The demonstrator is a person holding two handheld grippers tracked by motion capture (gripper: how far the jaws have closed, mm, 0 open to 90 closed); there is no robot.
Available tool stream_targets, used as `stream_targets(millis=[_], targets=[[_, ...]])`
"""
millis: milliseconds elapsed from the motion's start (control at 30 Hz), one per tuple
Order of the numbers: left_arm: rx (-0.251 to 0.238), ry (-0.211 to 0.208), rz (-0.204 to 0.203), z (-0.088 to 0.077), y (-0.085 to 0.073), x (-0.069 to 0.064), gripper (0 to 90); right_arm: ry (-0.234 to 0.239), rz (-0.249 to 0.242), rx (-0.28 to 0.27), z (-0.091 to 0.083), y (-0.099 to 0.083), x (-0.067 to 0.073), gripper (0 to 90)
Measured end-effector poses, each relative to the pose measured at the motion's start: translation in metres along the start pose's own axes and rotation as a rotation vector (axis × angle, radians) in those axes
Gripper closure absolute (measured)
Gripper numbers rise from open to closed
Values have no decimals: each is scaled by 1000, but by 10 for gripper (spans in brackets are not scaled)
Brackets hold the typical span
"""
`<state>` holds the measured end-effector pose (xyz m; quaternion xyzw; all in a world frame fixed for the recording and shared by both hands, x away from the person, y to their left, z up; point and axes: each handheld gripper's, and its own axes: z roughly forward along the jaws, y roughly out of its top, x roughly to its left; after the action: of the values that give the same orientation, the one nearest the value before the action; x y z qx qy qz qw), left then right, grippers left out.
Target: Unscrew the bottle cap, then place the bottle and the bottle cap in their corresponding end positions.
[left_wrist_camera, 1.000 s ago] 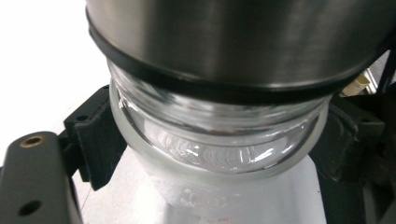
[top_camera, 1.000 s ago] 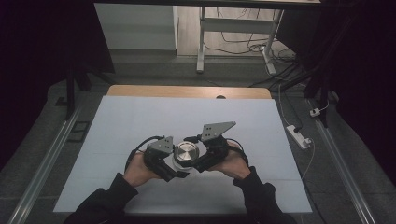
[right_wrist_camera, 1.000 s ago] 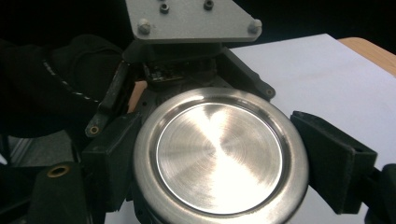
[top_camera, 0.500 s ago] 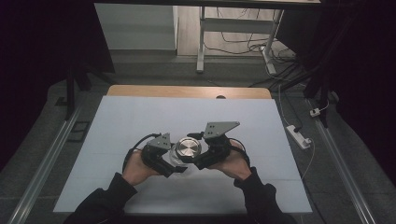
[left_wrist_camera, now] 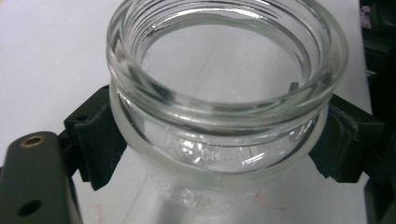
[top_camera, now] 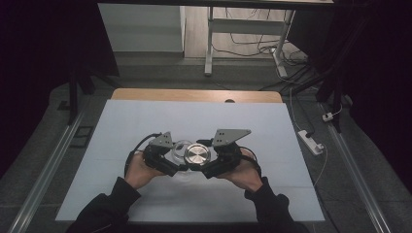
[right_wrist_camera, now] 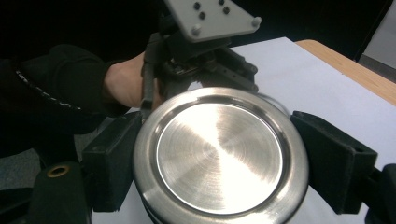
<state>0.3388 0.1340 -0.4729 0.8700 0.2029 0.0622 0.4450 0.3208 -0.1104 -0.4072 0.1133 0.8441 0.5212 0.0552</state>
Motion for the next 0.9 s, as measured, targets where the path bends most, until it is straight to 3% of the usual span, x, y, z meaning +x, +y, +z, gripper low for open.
stream_targets(millis=[233,900], targets=[[-14,24,-28,-1,1,7,158,10,7,-1,-2,-2,5,192],[-50,60,-27,3,16,19,157,-4,16,2,-3,-17,21,192]])
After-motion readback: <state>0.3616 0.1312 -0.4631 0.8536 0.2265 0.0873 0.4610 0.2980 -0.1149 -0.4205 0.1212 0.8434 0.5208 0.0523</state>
